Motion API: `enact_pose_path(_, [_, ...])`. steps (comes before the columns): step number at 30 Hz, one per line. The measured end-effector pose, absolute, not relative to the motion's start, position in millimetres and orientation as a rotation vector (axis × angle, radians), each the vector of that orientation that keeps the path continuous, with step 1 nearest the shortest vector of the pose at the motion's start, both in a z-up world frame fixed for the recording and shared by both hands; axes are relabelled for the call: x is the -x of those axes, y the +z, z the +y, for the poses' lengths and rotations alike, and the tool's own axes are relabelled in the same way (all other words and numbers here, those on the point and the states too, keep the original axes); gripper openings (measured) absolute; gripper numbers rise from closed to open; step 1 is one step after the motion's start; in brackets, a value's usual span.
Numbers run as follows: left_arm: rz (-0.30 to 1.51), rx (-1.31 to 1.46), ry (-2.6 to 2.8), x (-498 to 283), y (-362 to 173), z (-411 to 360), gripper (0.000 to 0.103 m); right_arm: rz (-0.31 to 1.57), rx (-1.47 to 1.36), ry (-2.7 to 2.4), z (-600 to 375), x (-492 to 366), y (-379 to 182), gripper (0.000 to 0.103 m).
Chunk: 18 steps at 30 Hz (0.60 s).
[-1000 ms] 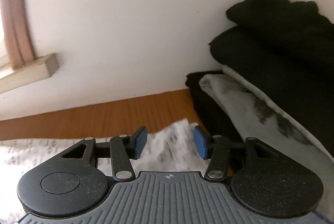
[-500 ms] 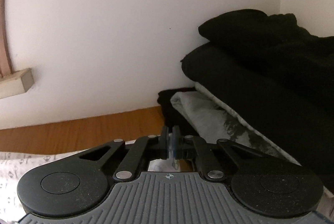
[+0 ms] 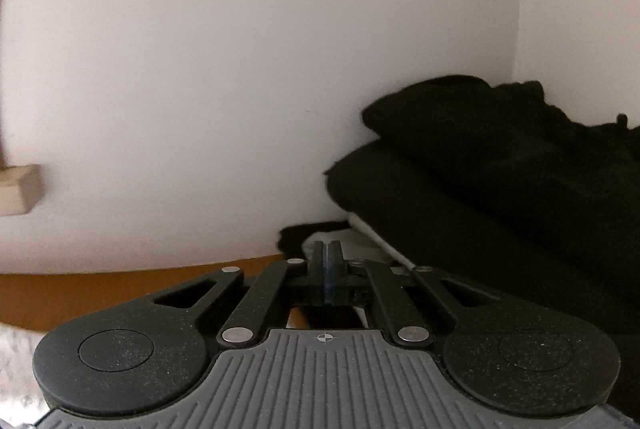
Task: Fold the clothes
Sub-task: 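Pinch the garment end by the black pile with the right gripper while the left gripper pinches too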
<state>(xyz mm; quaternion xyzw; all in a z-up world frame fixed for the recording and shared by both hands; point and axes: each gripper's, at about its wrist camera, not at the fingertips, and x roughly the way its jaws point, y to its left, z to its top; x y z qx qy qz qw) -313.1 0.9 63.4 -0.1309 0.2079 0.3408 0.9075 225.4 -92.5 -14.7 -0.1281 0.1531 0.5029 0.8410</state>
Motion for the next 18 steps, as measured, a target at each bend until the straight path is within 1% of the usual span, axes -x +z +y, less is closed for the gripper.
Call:
enact_pose_path(1, [0.483,0.265,0.715,305.6,55.2,4.1,0.003,0.341,0.284,1.060,-89.3,-227.6,-19.3,0.002])
enact_pose_path(3, [0.559,0.259,0.714,296.0,44.5,7.1,0.006,0.389,0.308,1.065,-83.2,-232.0,-28.4,0.002])
enact_pose_path(4, [0.594,0.257,0.712,291.7,39.6,8.3,0.012,0.438,0.313,1.089,-81.3,-233.8,-32.4,0.002])
enact_pose_path(5, [0.598,0.255,0.710,291.3,38.8,8.3,0.026,0.466,0.316,1.110,-81.3,-232.7,-35.2,0.002])
enact_pose_path(7, [0.586,0.253,0.707,293.0,40.0,7.3,0.046,0.486,0.320,1.156,-81.2,-228.4,-37.9,0.011])
enact_pose_path(8, [0.580,0.252,0.706,293.9,40.6,6.8,0.049,0.495,0.315,1.178,-80.5,-226.9,-38.3,0.015])
enact_pose_path(9, [0.574,0.251,0.705,294.8,41.2,6.2,0.049,0.501,0.309,1.195,-79.5,-225.4,-38.2,0.028])
enact_pose_path(10, [0.567,0.250,0.703,295.7,41.8,5.7,0.049,0.505,0.310,1.208,-77.8,-224.0,-38.5,0.045])
enact_pose_path(11, [0.561,0.249,0.702,296.6,42.4,5.2,0.047,0.510,0.321,1.217,-75.1,-222.6,-39.3,0.050])
enact_pose_path(12, [0.552,0.243,0.688,297.6,43.0,3.0,0.047,0.514,0.333,1.225,-72.4,-221.3,-40.1,0.052])
enact_pose_path(13, [0.549,0.240,0.673,297.8,43.3,1.8,0.040,0.519,0.350,1.229,-68.5,-220.2,-42.0,0.052])
enact_pose_path(14, [0.555,0.243,0.665,296.3,41.5,2.6,0.024,0.526,0.377,1.227,-62.4,-219.3,-45.7,0.052])
enact_pose_path(15, [0.565,0.248,0.661,295.2,40.0,3.6,0.015,0.532,0.403,1.223,-57.8,-218.2,-49.3,0.050])
enact_pose_path(16, [0.569,0.249,0.664,294.0,40.1,4.4,0.005,0.532,0.417,1.222,-56.5,-216.9,-52.6,0.045])
enact_pose_path(17, [0.561,0.245,0.662,294.6,40.9,3.4,0.002,0.522,0.409,1.231,-57.7,-215.9,-54.5,0.038])
enact_pose_path(18, [0.544,0.236,0.669,296.1,42.6,1.7,0.002,0.509,0.393,1.245,-60.3,-215.2,-54.9,0.021])
